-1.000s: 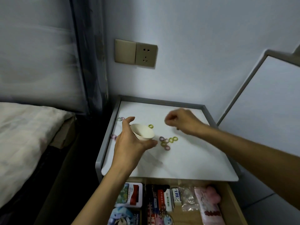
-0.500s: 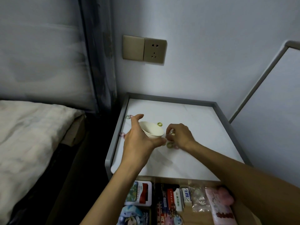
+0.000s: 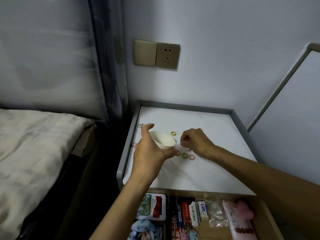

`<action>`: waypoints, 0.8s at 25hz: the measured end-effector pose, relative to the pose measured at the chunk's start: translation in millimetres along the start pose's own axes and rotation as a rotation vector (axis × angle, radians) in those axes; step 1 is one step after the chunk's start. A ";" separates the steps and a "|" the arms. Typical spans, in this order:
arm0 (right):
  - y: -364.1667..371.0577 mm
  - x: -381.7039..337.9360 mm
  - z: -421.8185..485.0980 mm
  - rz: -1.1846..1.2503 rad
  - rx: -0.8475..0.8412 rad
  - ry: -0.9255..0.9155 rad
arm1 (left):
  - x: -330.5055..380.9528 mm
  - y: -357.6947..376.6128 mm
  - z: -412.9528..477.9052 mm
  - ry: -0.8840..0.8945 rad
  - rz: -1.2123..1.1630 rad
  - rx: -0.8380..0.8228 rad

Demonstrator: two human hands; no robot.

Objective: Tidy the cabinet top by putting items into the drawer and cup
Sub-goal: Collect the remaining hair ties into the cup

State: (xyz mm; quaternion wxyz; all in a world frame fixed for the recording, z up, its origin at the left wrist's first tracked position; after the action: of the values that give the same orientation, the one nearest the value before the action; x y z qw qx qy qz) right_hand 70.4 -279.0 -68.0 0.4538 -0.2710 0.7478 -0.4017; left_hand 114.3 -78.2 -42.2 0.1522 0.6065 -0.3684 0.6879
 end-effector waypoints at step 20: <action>-35.1 -25.6 -44.7 -0.036 0.036 0.032 | 1.5 1.8 -1.2 0.004 -0.051 0.079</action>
State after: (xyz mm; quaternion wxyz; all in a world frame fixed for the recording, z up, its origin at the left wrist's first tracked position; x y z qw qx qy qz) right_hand 43.0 -262.1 -14.6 0.4395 -0.2697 0.7426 -0.4275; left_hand 111.9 -79.0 -41.4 0.1464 0.6198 -0.3249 0.6992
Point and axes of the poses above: each hand's wrist, its own z-axis towards the middle knuckle, its own y-axis out of the palm, x = y × z, the point moved 3 cm from there along z, towards the middle knuckle, and after that the axes turned 13 degrees about -x, right-handed, at the moved point
